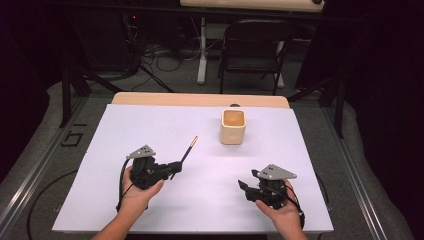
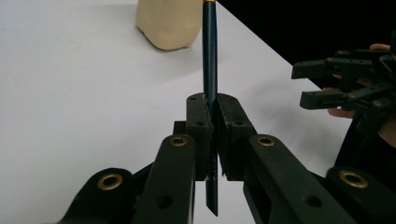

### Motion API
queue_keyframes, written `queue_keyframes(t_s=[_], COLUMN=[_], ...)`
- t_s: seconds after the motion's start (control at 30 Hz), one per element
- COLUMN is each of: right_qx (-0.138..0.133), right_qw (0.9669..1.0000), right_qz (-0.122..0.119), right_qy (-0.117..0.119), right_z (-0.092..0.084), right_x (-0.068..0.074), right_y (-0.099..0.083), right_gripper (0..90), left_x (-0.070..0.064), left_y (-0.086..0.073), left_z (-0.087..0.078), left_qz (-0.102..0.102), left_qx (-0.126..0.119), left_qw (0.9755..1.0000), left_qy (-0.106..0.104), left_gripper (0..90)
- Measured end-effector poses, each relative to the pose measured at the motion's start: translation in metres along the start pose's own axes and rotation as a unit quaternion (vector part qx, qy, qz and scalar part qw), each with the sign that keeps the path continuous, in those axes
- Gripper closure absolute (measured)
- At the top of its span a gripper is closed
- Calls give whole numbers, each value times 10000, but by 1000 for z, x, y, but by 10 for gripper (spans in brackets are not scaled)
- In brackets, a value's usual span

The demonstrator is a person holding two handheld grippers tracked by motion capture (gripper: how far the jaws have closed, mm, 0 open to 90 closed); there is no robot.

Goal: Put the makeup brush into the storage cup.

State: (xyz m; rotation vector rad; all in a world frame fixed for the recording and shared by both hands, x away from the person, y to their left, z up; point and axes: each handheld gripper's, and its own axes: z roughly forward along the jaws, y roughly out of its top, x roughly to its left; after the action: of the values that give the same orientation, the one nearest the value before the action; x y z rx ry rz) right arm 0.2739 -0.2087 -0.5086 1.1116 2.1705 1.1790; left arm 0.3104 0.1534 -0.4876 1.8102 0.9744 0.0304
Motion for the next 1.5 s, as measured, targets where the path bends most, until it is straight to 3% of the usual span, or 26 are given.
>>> queue_keyframes(t_s=[0.33, 0.5, 0.77, 0.93, 1.03, 1.23, 1.5], right_qx=[-23, -82, -489, -607, -763, -780, -779], right_qw=[9999, 9999, 9970, 9884, 9790, 9633, 9564], right_qz=[-148, -9, 374, 1046, 1534, 2145, 2334], right_qy=[9, 132, 464, 922, 1109, 1410, 1574], right_z=[10, 15, 23, 34, 40, 49, 53], right_x=[8, 12, 13, 10, 10, 8, 11], right_y=[17, 21, 35, 43, 45, 47, 44], right_gripper=[412, 447, 522, 523, 531, 542, 560], left_x=[-2, -3, -3, -4, -4, -5, -6], left_y=[0, -2, -2, -3, -3, -4, -5], left_z=[1, 4, 6, 6, 7, 8, 10], left_qz=[38, 49, 78, 73, 90, 103, 135], left_qx=[5, 15, 5, 11, 20, 37, 21], left_qw=[10000, 10000, 10000, 10000, 10000, 9999, 9999], left_qy=[-14, -14, -10, 3, 1, 14, 26], left_gripper=[845, 845, 845, 845, 845, 845, 845])
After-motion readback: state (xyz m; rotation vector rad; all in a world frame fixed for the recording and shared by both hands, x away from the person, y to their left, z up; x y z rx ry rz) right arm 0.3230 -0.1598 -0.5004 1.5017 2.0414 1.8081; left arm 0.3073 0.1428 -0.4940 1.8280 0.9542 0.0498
